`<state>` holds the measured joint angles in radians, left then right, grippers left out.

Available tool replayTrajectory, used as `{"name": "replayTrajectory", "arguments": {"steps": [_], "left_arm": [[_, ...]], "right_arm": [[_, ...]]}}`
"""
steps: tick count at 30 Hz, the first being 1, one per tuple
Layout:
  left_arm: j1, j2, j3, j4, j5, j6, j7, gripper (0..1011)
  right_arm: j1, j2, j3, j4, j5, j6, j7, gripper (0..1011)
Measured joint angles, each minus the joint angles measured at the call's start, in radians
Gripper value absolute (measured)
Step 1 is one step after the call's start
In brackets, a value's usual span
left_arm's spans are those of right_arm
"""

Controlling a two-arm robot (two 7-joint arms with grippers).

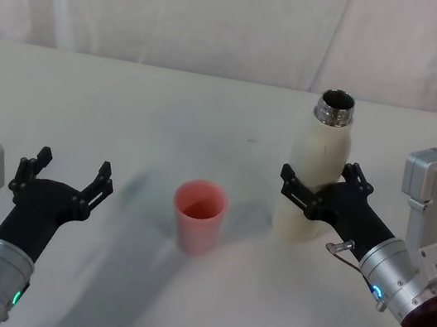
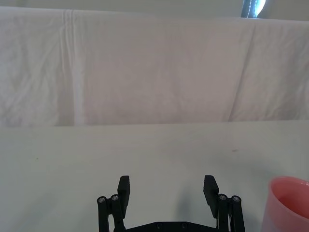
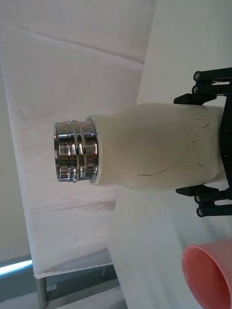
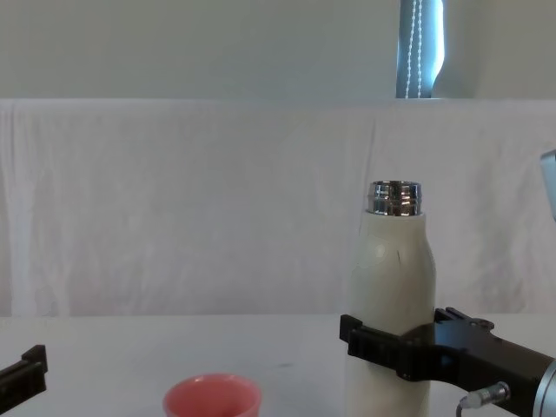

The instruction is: Grasp the thermos with one hand and pour water into the cup lid.

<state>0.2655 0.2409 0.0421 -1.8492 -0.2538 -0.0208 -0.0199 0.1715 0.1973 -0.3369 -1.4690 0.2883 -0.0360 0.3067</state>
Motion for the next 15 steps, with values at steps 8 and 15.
{"name": "replayTrajectory", "arguments": {"steps": [8,15], "left_arm": [[0.000,0.000,0.000,0.000,0.000,0.000,0.000,1001],[0.000,0.000,0.000,0.000,0.000,0.000,0.000,1001]], "right_arm": [[-0.001,0.007,-0.002,-0.005,-0.002,0.000,0.003,1000],[-0.006,0.012,0.001,-0.015,0.000,0.002,0.004,1000]]}}
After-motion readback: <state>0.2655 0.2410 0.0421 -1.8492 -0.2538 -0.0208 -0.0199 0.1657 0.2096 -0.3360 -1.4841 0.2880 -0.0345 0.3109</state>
